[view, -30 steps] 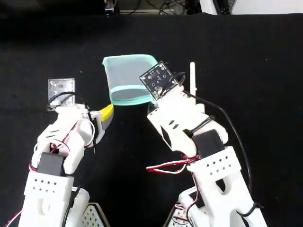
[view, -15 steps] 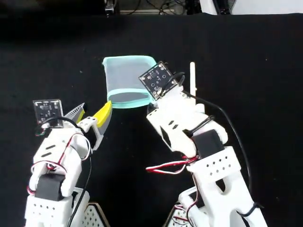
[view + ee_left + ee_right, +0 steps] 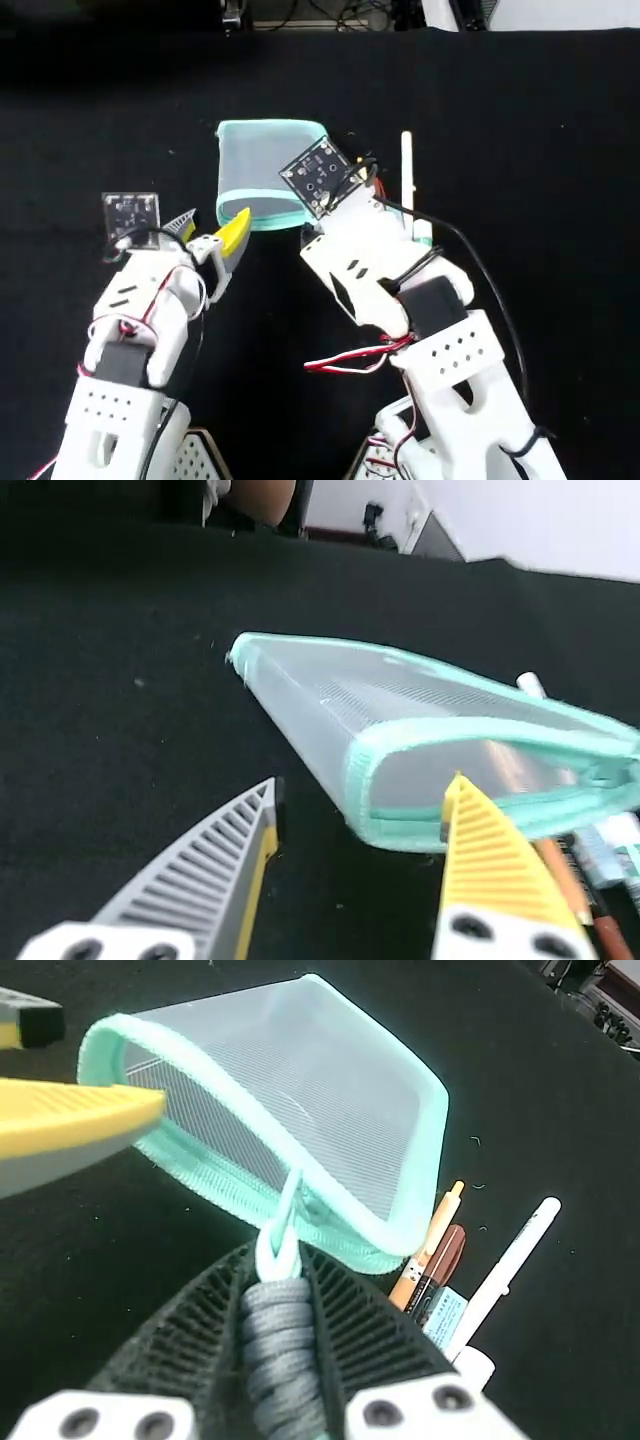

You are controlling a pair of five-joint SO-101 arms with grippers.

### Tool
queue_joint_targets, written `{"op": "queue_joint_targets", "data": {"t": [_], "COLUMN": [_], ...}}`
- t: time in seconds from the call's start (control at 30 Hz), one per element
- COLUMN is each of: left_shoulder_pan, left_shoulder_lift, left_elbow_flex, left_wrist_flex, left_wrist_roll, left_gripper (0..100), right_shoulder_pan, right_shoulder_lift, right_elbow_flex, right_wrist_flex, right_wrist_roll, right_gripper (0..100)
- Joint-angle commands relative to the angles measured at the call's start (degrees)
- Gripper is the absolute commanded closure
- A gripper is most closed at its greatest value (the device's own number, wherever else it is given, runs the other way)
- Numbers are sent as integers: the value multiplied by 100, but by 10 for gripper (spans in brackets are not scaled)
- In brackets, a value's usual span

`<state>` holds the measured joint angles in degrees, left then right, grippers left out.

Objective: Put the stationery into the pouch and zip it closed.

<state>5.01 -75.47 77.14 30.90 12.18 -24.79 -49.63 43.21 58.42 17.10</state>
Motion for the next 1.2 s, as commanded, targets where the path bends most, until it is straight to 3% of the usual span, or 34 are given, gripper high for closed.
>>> {"op": "queue_joint_targets", "data": {"t": [0.0,0.3,0.43,0.5,0.6,0.63,0.73,0.87,0.97,1.17], "left_shoulder_pan": [-435,-523,-259,-215,-321,-382,-523,-470,-338,-303], "left_shoulder_lift": [651,2004,2338,2382,2198,2057,1433,475,26,141], "left_elbow_flex": [-426,-840,-892,-892,-892,-884,-1121,-2158,-3257,-4927], "left_wrist_flex": [-466,-1108,-1108,-1073,-1073,-1020,-334,1732,3130,4642], "left_wrist_roll": [-44,-44,-44,-44,-44,-44,-44,-97,-897,-1143], "left_gripper": [729,730,734,784,991,952,979,971,970,971], "right_shoulder_pan": [-70,-70,-70,-70,-70,-70,-70,-70,-70,-589], "right_shoulder_lift": [-40,-40,-40,-48,-48,-48,-48,-48,-48,-48], "right_elbow_flex": [-145,-145,-145,-154,-233,-303,-681,-1446,-2097,-2870], "right_wrist_flex": [-79,-79,-79,-97,-70,-35,290,897,1433,2224], "right_wrist_roll": [44,53,53,53,53,53,62,273,299,308], "right_gripper": [986,986,986,986,986,986,986,986,986,986]}}
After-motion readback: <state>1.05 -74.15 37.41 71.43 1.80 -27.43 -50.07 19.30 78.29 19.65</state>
